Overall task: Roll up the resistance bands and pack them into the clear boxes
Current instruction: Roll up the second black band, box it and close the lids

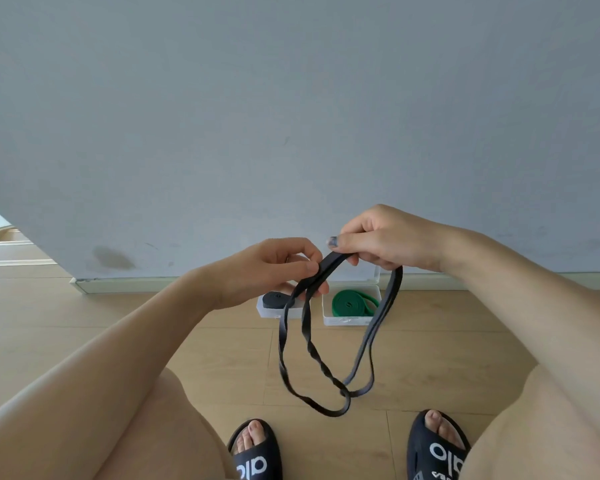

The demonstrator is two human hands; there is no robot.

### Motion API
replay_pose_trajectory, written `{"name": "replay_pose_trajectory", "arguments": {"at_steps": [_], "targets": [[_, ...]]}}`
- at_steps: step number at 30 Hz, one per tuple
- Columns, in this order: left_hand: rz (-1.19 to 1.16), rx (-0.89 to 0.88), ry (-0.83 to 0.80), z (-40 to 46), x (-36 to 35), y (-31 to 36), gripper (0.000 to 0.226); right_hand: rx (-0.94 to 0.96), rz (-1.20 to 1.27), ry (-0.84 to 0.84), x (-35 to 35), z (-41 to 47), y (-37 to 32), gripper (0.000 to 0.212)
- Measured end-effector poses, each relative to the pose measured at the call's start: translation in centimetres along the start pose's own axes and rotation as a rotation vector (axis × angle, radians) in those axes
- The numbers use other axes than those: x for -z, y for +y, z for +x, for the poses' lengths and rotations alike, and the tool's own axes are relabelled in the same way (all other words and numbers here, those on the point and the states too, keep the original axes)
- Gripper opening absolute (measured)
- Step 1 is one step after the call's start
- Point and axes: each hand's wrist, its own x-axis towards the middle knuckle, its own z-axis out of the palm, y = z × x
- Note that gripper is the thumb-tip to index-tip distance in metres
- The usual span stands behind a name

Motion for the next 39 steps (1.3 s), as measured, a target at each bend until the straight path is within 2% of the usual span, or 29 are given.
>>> {"name": "replay_pose_trajectory", "arguments": {"at_steps": [7, 13, 17, 20, 27, 30, 35, 39], "targets": [[-0.186, -0.020, 0.016, 0.2, 0.2, -0.6, 0.019, 0.013, 0.078, 0.010, 0.1, 0.0, -0.3, 0.040], [-0.136, -0.049, 0.103, 0.2, 0.0, -0.1, 0.017, 0.003, 0.120, 0.014, 0.6, -0.2, -0.2, 0.040], [-0.121, -0.075, 0.140, 0.3, 0.2, 0.1, 0.003, -0.005, 0.121, -0.006, 0.8, -0.2, 0.1, 0.039], [-0.108, -0.075, 0.156, 0.2, 0.2, 0.2, 0.020, -0.018, 0.063, -0.077, 0.8, -0.5, 0.1, 0.039], [-0.076, -0.082, 0.193, 0.6, -0.3, 0.2, 0.020, -0.030, -0.004, -0.107, -1.2, 0.5, -0.6, 0.047], [-0.056, -0.075, 0.136, 0.6, -0.4, 0.1, 0.008, -0.014, -0.037, -0.065, -1.0, 0.6, -0.5, 0.046], [0.087, 0.013, 0.029, 0.0, 0.3, -0.4, 0.022, 0.008, 0.058, -0.005, 0.4, 0.2, 0.2, 0.043], [-0.051, 0.061, -0.042, -0.2, 0.5, -1.2, 0.025, 0.016, 0.100, 0.010, 0.9, 0.1, 0.3, 0.042]]}}
